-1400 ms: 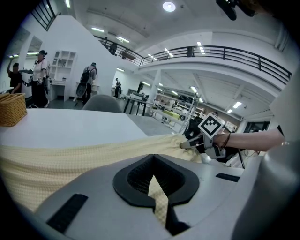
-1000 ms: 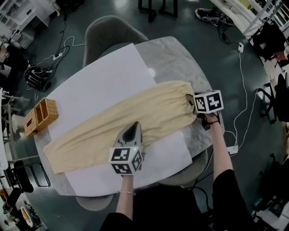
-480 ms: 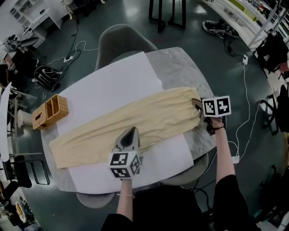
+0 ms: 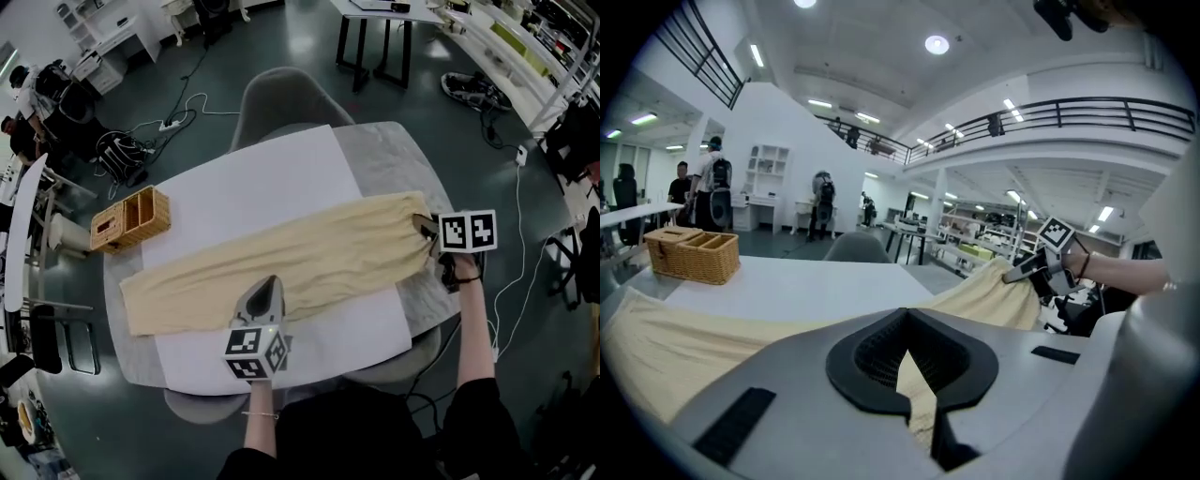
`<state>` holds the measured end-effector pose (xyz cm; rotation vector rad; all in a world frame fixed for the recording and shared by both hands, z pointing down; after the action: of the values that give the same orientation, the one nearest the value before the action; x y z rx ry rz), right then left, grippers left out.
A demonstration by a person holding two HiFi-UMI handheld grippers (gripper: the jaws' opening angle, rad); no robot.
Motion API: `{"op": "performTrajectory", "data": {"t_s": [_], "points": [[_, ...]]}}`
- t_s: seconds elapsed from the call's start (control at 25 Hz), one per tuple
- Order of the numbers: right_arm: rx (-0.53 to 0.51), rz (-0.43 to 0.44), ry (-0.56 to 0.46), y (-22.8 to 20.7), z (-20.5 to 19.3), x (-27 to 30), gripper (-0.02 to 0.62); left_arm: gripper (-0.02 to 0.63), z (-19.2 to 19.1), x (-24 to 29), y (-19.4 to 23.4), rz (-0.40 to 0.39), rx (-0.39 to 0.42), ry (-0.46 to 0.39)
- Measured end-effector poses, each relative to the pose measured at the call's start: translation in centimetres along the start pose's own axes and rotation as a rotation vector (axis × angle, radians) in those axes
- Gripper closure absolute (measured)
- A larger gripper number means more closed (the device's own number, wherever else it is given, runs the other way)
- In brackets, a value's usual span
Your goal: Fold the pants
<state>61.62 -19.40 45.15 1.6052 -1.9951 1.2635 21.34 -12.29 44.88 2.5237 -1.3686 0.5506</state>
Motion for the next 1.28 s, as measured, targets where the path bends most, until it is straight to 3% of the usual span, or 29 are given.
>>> {"op": "performTrajectory", "data": {"t_s": [0.36, 0.84, 1.28], "points": [[-0.014, 0.014, -0.028, 6.2, 0.1, -1.4, 0.546, 0.598, -0.6, -5.3, 3.9, 0.044, -0.021, -0.044], [-0.050, 0.027, -0.093, 14.9, -0.9, -2.8, 0.546, 0.598, -1.3, -11.3, 8.4, 0.019, -0.017, -0.071], [-0.104, 0.093, -0.138, 23.1, -1.5, -3.6, 0.546, 0.598, -2.5, -15.6, 12.2, 0.019, -0.033, -0.087]]}}
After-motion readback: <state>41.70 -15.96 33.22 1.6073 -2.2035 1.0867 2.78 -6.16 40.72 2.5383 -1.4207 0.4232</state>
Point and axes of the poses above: the fingertips, and each gripper's own axes: x forward along the fingers, y to its left, z out of its top, the point moved 9 cm from there along -x, backward along the fingers, and after that the axes turned 11 degrees about x, right-handed, at the moved point
